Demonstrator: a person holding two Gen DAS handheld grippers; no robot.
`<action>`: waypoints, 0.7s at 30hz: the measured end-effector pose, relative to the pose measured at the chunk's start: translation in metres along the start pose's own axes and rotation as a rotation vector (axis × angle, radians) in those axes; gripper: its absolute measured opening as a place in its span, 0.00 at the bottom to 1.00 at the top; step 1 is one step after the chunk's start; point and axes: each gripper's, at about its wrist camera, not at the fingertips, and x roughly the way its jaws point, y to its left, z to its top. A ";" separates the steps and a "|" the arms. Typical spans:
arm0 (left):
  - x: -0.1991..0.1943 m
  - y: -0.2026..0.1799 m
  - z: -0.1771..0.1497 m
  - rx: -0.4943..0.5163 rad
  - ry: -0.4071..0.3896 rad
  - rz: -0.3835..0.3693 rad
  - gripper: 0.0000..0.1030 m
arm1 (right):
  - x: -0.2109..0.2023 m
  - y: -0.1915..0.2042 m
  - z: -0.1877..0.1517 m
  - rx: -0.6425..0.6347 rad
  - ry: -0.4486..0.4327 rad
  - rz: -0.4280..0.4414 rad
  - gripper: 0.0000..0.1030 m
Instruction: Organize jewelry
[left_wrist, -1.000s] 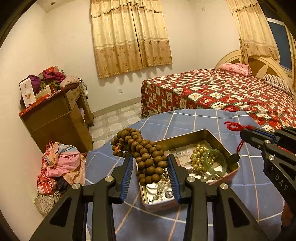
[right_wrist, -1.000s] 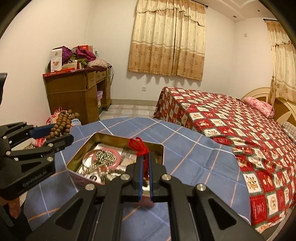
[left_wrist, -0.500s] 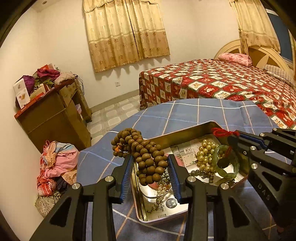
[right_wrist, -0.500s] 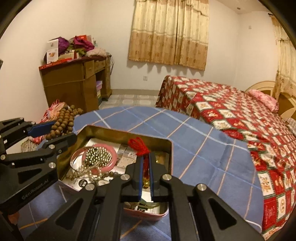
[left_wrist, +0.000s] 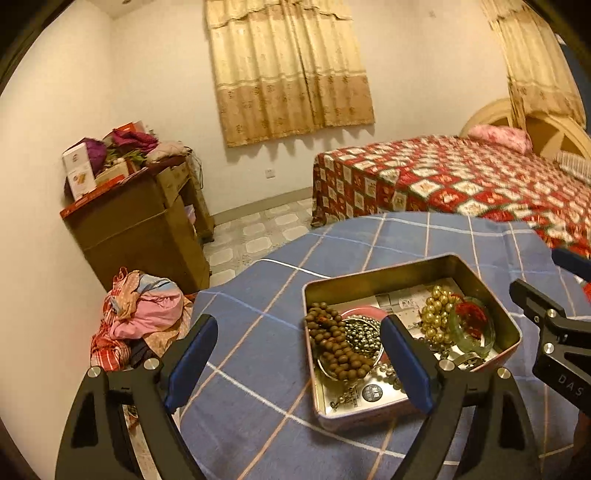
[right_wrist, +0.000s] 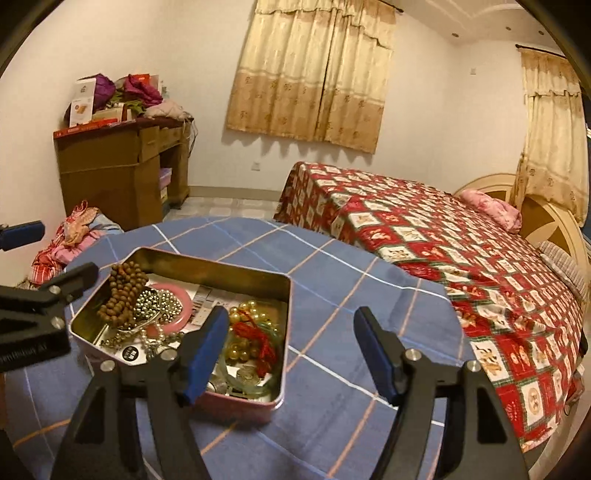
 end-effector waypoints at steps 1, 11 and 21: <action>-0.003 0.002 0.000 -0.007 -0.004 -0.002 0.87 | -0.001 0.000 0.001 0.002 -0.004 -0.002 0.71; -0.026 0.015 0.002 -0.015 -0.041 0.024 0.87 | -0.017 -0.003 0.009 0.025 -0.045 -0.002 0.74; -0.028 0.022 0.001 -0.020 -0.038 0.035 0.87 | -0.020 -0.005 0.010 0.031 -0.054 -0.001 0.74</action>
